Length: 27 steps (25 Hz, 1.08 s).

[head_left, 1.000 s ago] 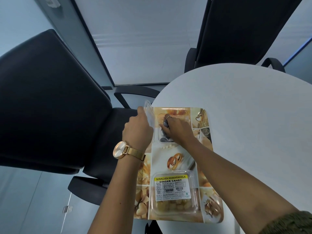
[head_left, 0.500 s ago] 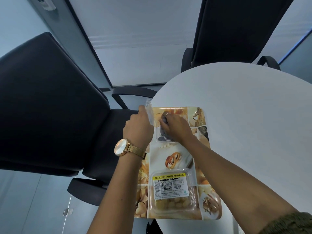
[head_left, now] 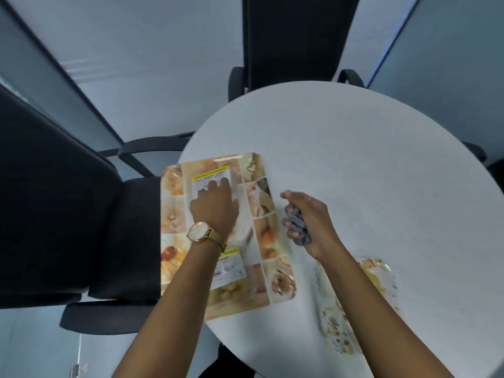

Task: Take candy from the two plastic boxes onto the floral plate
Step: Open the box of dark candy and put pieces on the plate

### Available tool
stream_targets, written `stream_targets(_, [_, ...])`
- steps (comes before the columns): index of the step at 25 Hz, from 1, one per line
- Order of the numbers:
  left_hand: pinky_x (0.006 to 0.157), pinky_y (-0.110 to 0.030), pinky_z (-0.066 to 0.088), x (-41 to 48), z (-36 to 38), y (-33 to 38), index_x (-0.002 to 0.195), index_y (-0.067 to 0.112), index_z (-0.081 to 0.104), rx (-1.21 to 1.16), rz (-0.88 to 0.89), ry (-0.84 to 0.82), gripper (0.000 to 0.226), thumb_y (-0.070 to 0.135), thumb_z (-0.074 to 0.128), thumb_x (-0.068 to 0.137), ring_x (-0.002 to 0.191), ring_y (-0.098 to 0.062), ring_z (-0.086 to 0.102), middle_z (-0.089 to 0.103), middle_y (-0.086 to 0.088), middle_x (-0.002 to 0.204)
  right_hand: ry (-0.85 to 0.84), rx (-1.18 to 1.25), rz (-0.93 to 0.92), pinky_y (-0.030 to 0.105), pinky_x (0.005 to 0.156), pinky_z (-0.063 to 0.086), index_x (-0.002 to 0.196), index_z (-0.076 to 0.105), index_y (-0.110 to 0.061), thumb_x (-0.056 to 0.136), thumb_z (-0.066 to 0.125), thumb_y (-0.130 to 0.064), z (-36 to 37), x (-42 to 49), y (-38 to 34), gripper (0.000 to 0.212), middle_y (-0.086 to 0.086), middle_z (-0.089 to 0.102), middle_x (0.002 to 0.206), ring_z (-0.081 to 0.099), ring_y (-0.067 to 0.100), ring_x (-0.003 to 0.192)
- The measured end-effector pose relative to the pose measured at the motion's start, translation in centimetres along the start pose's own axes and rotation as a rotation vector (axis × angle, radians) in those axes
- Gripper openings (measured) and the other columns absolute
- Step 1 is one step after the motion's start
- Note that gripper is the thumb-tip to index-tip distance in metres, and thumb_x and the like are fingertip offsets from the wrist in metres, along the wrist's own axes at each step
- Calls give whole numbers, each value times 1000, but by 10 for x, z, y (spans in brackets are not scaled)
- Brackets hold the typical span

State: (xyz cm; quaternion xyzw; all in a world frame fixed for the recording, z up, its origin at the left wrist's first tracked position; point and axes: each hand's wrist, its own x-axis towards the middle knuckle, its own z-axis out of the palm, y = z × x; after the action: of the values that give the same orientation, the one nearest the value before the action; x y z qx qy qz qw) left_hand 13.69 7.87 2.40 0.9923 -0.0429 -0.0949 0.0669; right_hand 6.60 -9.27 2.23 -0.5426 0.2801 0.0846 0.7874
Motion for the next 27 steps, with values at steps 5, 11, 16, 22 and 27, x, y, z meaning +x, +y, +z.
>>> stream_targets(5, [75, -45, 52, -28, 17, 19, 129, 10, 47, 57, -5, 19, 53, 38, 60, 86, 110, -40, 56, 55, -17, 124, 136, -352, -158, 22, 41, 41, 75, 63, -16, 91, 66, -20, -92, -64, 57, 17, -4, 47, 50, 43, 11, 34])
stream_targets(11, [78, -48, 51, -73, 16, 51, 125, 9, 52, 46, -9, 113, 51, 37, 62, 83, 110, -44, 56, 61, -20, 119, -93, -1153, -468, 32, 60, 50, 88, 61, -15, 93, 55, -21, -153, -83, 108, 10, 4, 64, 75, 59, 17, 67])
stream_targets(16, [73, -45, 50, -108, 27, 73, 115, 11, 60, 28, 5, 141, 39, 38, 58, 87, 107, -43, 57, 70, -15, 106, -192, -1554, -834, 30, 36, 49, 95, 66, -9, 85, 67, -14, -176, -80, 132, 12, 8, 64, 72, 61, 26, 52])
stream_targets(22, [71, -40, 50, -131, 39, 94, 114, 15, 62, 4, -12, 134, 35, 34, 59, 85, 105, -39, 58, 71, -12, 105, -175, -1695, -1139, 25, 34, 46, 89, 66, -15, 90, 60, -31, -184, -75, 134, 16, 1, 66, 73, 60, 19, 58])
stream_targets(27, [70, -38, 49, -139, 39, 102, 114, 17, 62, -21, -39, 157, 35, 34, 59, 84, 105, -37, 59, 73, -9, 105, -184, -1699, -1145, 29, 44, 47, 88, 66, -15, 92, 51, -42, -184, -79, 130, 31, 1, 67, 82, 60, 21, 72])
